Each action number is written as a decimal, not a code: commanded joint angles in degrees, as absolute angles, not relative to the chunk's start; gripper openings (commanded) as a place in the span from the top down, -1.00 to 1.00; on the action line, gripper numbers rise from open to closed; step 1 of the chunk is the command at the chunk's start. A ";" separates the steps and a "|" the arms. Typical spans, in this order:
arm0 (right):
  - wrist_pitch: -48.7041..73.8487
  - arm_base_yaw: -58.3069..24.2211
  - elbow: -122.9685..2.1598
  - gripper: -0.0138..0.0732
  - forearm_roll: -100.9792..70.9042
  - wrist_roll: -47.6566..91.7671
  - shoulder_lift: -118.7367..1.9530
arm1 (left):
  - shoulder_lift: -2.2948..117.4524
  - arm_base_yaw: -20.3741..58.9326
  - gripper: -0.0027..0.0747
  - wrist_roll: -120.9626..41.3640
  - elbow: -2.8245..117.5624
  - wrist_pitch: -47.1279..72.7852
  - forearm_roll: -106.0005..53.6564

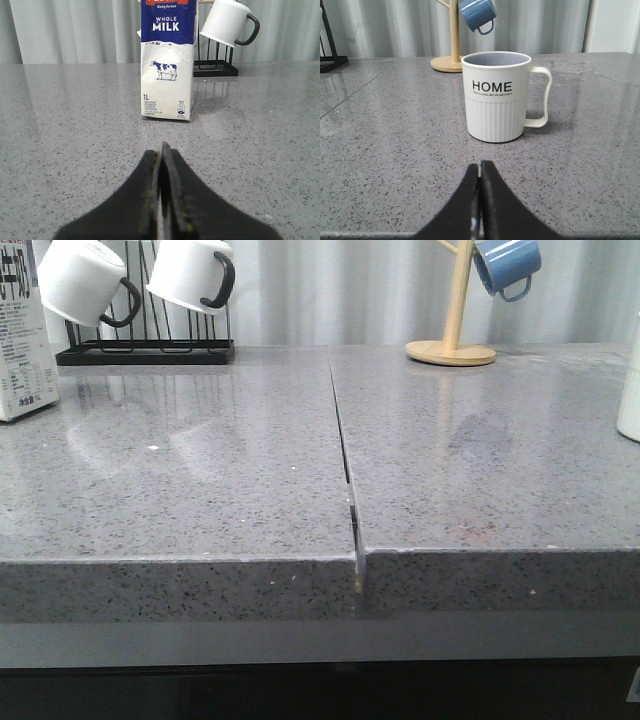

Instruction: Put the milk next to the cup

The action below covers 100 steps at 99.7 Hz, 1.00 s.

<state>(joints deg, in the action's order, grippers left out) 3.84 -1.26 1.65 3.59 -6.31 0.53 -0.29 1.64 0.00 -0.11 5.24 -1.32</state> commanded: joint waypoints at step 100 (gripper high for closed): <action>5.36 -0.88 -6.55 0.84 4.02 -6.06 -3.06 | -2.09 1.51 0.99 0.32 -2.55 0.56 -1.82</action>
<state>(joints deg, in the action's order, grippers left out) 6.78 -1.26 -0.83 3.59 -6.31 0.13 -0.29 1.64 0.00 -0.11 5.24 -1.32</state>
